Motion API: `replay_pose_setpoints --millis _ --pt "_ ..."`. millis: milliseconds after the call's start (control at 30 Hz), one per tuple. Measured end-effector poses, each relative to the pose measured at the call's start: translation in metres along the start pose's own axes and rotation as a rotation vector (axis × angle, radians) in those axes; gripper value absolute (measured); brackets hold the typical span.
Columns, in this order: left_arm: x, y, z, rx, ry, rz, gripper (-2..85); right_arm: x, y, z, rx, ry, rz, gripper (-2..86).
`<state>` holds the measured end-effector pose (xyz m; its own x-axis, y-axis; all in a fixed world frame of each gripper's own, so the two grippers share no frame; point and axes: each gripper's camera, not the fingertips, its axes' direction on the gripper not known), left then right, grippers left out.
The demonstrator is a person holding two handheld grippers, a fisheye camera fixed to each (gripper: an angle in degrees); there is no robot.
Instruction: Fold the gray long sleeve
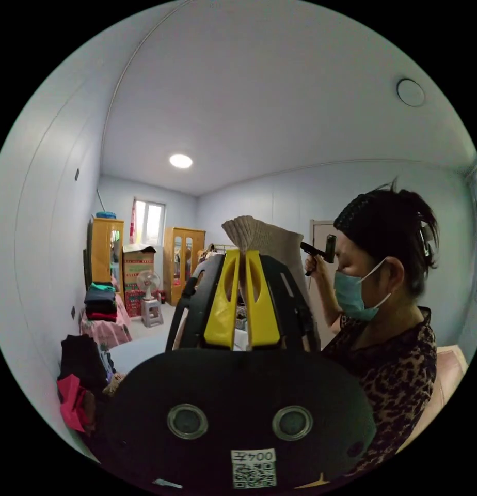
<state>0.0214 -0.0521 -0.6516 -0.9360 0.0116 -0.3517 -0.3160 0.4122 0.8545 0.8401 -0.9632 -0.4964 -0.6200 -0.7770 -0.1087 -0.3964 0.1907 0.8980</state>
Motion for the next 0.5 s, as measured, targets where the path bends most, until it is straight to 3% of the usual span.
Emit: replay_pose_setpoints --millis 200,333,500 --pt "-0.119 0.056 0.093 -0.140 -0.026 -0.251 1.5 0.092 0.063 0.129 -0.266 -0.033 0.272 -0.4" --pt "-0.211 0.092 0.179 -0.200 -0.079 -0.428 1.4 0.159 0.091 0.210 -0.376 0.094 0.392 -0.5" --pt "-0.237 0.035 0.231 -0.132 -0.237 -0.192 1.3 0.185 0.039 0.229 -0.237 0.173 0.354 -0.5"
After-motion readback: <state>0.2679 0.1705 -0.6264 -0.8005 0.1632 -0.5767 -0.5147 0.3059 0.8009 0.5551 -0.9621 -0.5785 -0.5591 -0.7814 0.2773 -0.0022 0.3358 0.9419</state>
